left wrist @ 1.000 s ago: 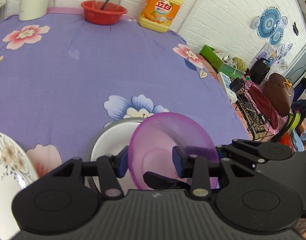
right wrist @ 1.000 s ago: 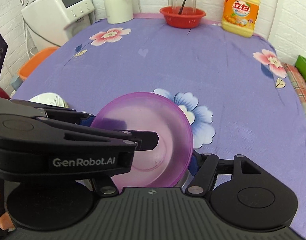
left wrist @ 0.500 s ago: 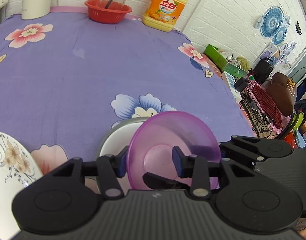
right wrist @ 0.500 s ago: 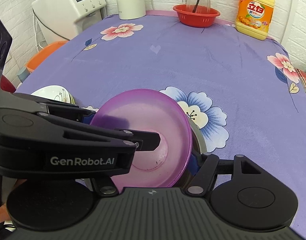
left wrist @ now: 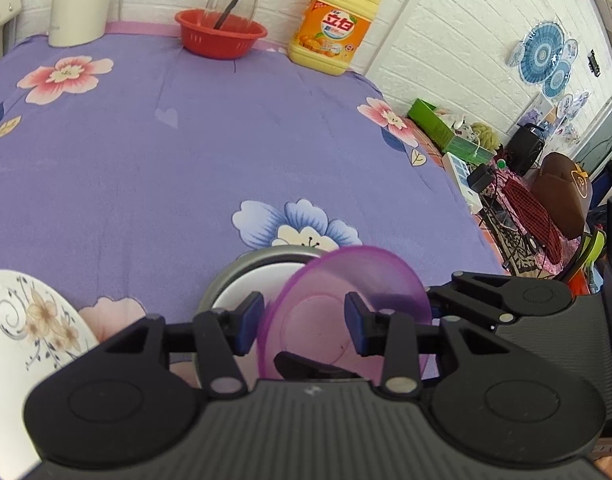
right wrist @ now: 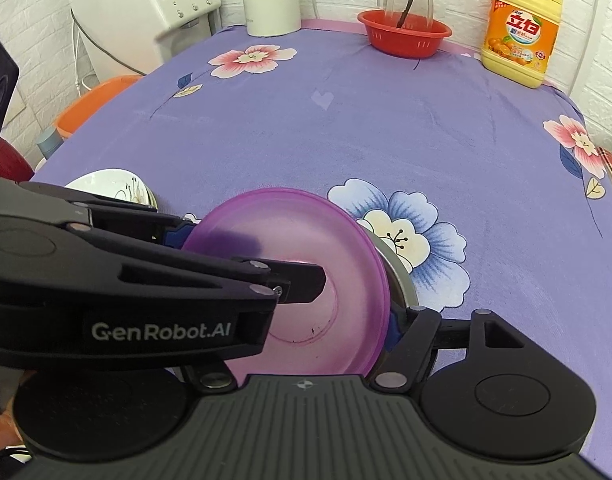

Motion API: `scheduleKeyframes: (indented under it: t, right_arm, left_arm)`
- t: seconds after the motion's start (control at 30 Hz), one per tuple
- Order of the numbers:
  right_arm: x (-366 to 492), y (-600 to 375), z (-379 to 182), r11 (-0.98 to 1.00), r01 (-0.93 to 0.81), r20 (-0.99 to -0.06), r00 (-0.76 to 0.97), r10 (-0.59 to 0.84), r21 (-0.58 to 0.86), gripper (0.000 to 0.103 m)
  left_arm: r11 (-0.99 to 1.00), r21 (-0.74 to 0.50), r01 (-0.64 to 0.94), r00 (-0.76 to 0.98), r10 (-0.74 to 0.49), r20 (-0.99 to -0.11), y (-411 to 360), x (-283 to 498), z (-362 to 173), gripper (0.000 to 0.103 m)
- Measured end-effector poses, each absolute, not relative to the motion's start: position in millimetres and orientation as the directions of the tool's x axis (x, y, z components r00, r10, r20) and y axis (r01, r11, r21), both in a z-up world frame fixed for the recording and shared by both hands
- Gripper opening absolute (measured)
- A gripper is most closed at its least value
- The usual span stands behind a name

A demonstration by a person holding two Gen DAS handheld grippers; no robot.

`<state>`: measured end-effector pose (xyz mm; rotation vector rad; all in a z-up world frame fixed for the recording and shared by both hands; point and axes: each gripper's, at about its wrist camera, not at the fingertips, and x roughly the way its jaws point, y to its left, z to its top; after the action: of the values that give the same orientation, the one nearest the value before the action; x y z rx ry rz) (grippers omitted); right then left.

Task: Organize plates and bowls
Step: 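Carry the pink bowl with the left gripper into the white bowl, then open the left gripper and release the pink bowl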

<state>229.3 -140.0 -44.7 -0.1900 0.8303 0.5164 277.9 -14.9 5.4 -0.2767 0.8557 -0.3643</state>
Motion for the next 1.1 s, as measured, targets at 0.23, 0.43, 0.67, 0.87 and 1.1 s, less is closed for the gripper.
scheduleKeyframes:
  t: [0.23, 0.43, 0.67, 0.87, 1.1]
  right_arm:
    - [229, -131, -36, 0.855, -0.519, -0.738, 0.577, 0.351, 0.001, 0.103]
    - [231, -131, -34, 0.863, -0.506, -0.725, 0.592, 0.353, 0.007, 0.103]
    - [222, -165, -21, 0.892, -0.445, -0.633, 0.669, 0.39, 0.079, 0.103]
    - [214, -190, -51, 0.922, -0.363, -0.615, 0.699, 0.364, 0.133, 0.103]
    - [230, -189, -76, 0.925, -0.336, -0.641, 0.673, 0.369, 0.179, 0.103]
  left_arm:
    - [0.912, -0.358, 0.2, 0.629, -0.4, -0.667, -9, 276, 16, 0.054]
    - [0.928, -0.332, 0.167, 0.67, -0.354, -0.652, 6, 273, 21, 0.068]
    - [0.925, -0.349, 0.15, 0.711, -0.346, -0.612, 24, 263, 28, 0.073]
    - [0.932, -0.323, 0.166, 0.678, -0.346, -0.649, 19, 257, 10, 0.076]
    - [0.936, -0.322, 0.14, 0.671, -0.329, -0.665, 21, 268, 4, 0.076]
